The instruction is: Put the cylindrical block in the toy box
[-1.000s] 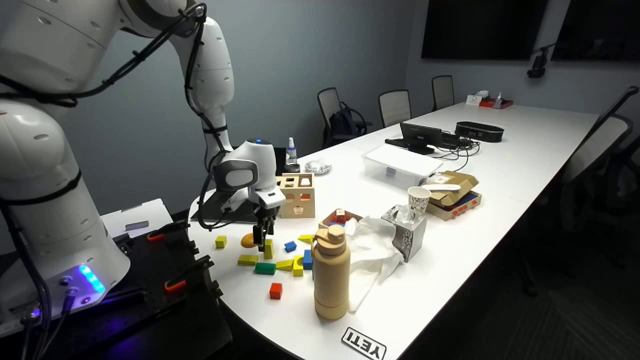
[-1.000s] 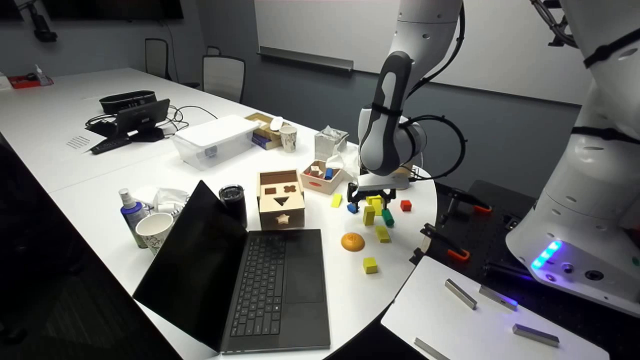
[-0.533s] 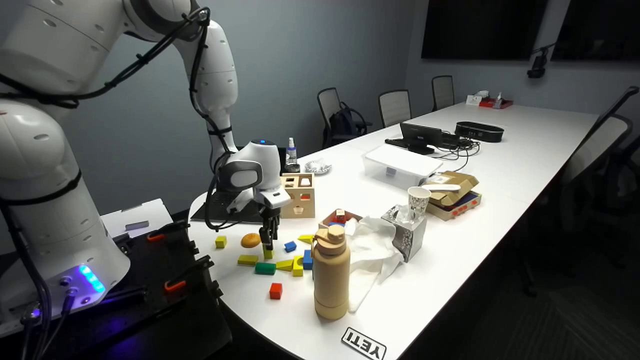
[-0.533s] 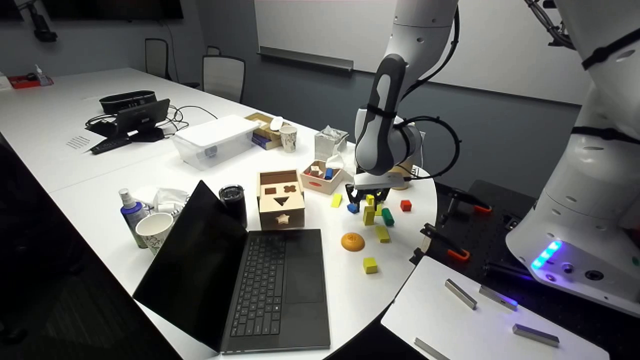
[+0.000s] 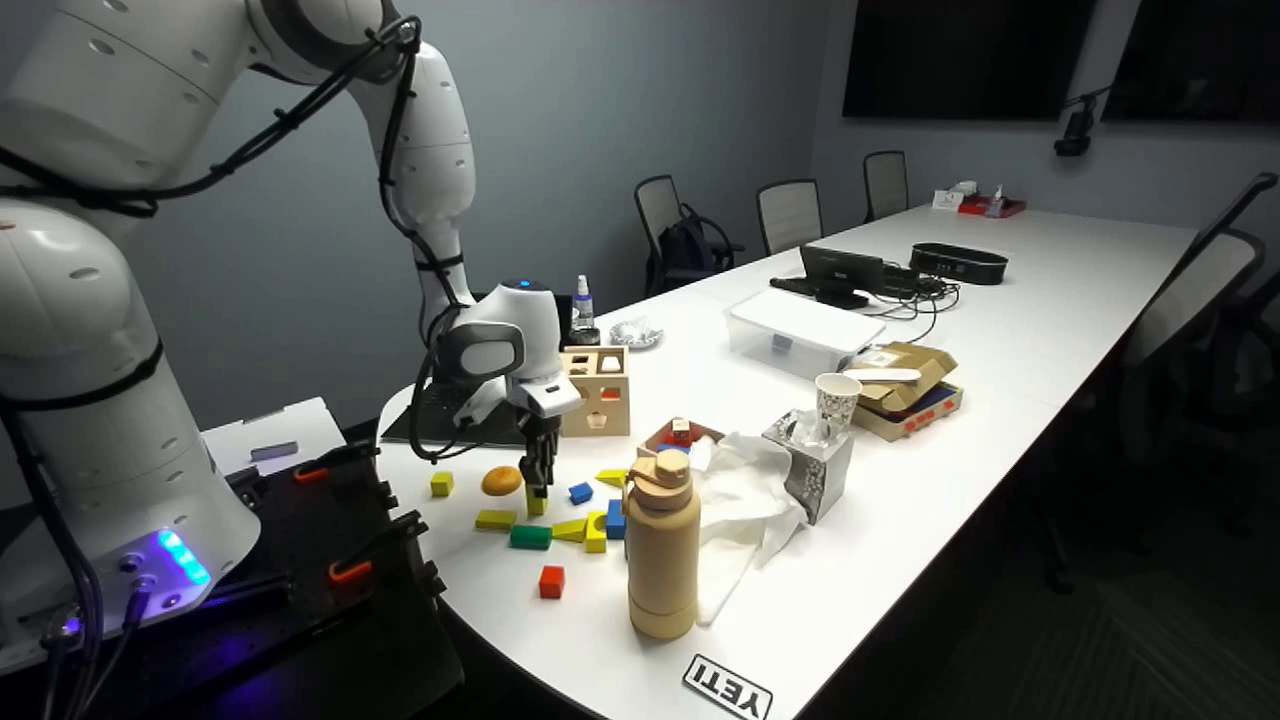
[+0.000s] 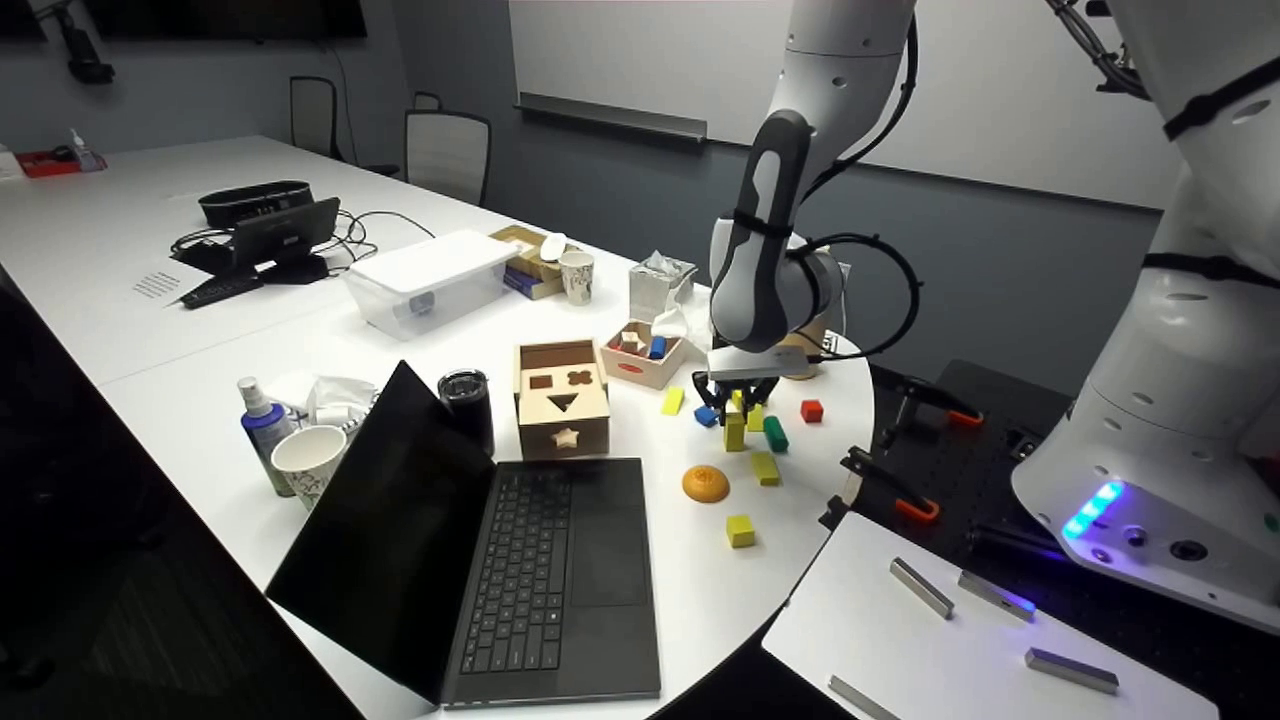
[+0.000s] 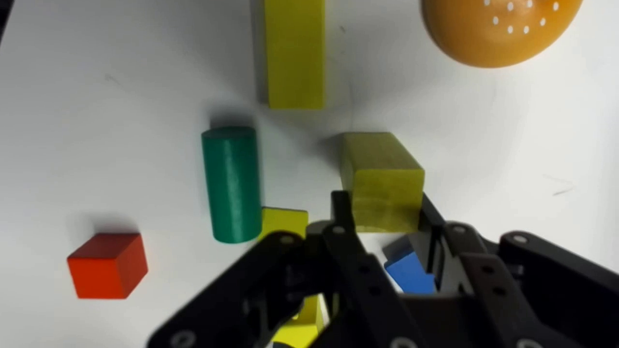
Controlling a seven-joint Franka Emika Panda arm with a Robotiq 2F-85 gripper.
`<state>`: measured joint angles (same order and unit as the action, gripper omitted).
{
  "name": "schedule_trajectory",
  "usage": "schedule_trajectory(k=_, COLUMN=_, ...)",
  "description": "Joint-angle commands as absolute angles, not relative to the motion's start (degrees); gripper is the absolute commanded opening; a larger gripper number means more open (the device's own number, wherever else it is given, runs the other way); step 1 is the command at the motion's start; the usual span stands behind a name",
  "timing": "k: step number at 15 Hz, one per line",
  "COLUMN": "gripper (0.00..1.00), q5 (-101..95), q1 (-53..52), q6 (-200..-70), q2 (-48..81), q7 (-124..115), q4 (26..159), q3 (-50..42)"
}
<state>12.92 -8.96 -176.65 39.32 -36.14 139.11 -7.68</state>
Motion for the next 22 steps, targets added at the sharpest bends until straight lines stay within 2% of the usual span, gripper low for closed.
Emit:
schedule_trajectory(k=1, gripper=0.08, q5=14.0, q1=-13.3, q6=-175.8, q2=34.9, q7=-34.6, q4=140.6, q3=-10.2)
schedule_trajectory(k=6, gripper=0.08, q5=10.6, q1=-24.5, q6=-172.1, q2=27.5, q7=-35.3, q4=140.4, q3=-18.2)
schedule_trajectory(k=10, gripper=0.08, q5=2.5, q1=-33.6, q6=-169.1, q2=26.0, q7=-36.6, q4=135.3, q3=-25.5)
schedule_trajectory(k=18, gripper=0.08, q5=-1.4, q1=-25.2, q6=-161.0, q2=32.5, q7=-32.2, q4=118.8, q3=-12.2)
schedule_trajectory(k=22, gripper=0.08, q5=-2.4, q1=-23.9, q6=-158.0, q2=36.5, q7=-31.1, q4=111.0, q3=-10.4)
